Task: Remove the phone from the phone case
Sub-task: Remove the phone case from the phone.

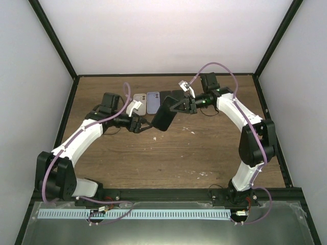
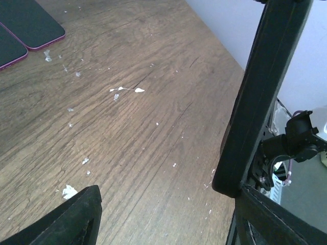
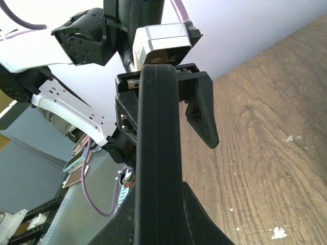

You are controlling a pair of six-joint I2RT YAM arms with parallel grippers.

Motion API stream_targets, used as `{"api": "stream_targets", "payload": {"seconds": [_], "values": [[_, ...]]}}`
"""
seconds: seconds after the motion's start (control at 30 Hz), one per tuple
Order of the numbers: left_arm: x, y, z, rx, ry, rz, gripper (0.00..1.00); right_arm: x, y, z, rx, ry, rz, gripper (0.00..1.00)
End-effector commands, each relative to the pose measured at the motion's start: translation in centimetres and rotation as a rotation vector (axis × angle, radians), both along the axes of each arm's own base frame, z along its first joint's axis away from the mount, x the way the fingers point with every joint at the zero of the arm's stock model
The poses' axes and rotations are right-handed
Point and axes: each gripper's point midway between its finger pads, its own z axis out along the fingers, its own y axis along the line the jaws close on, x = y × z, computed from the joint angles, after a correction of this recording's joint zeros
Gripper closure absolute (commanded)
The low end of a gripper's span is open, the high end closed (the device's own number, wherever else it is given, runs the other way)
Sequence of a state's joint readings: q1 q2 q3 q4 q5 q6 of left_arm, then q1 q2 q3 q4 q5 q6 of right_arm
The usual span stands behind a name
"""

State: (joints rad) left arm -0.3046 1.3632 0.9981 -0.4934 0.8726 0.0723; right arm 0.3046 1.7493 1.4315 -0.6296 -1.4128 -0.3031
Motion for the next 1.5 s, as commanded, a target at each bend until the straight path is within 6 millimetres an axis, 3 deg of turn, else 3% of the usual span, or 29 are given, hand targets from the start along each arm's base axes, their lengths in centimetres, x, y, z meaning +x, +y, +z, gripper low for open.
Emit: {"api": "stream_targets", "payload": {"seconds": [0.0, 0.17, 0.47, 0.6, 0.73, 0.9, 1.03, 1.2, 1.47], "values": [[2.6, 1.5, -1.8, 0.085, -0.019, 0.096, 0.29, -3.4, -0.6, 5.5, 0.17, -0.042, 0.121, 0.99], [3.7, 1.5, -2.3, 0.091, 0.006, 0.131, 0.3, -4.4, -0.6, 6.2, 0.212, -0.042, 0.152, 0.99], [6.4, 4.1, -4.6, 0.16, 0.0, 0.228, 0.34, -5.5, -1.0, 7.4, 0.261, -0.038, 0.173, 0.99], [7.1, 4.6, -4.7, 0.164, 0.006, 0.249, 0.34, -5.6, -1.1, 7.6, 0.268, -0.04, 0.175, 0.99], [5.7, 3.5, -2.7, 0.08, -0.028, 0.169, 0.31, -5.2, -1.0, 7.5, 0.244, -0.049, 0.164, 0.99], [1.0, 1.9, 1.9, -0.084, -0.121, -0.012, 0.22, -4.0, -1.4, 7.2, 0.22, -0.042, 0.133, 0.99], [-2.2, 1.3, 4.1, -0.157, -0.154, -0.108, 0.2, -3.7, -1.4, 6.8, 0.211, -0.039, 0.127, 0.99], [-3.5, 0.2, 4.3, -0.144, -0.15, -0.15, 0.23, -3.4, -1.3, 6.6, 0.209, -0.036, 0.127, 0.99], [-2.9, -1.0, 4.1, -0.116, -0.16, -0.132, 0.27, -3.7, -1.2, 6.6, 0.215, -0.036, 0.132, 0.99]]}}
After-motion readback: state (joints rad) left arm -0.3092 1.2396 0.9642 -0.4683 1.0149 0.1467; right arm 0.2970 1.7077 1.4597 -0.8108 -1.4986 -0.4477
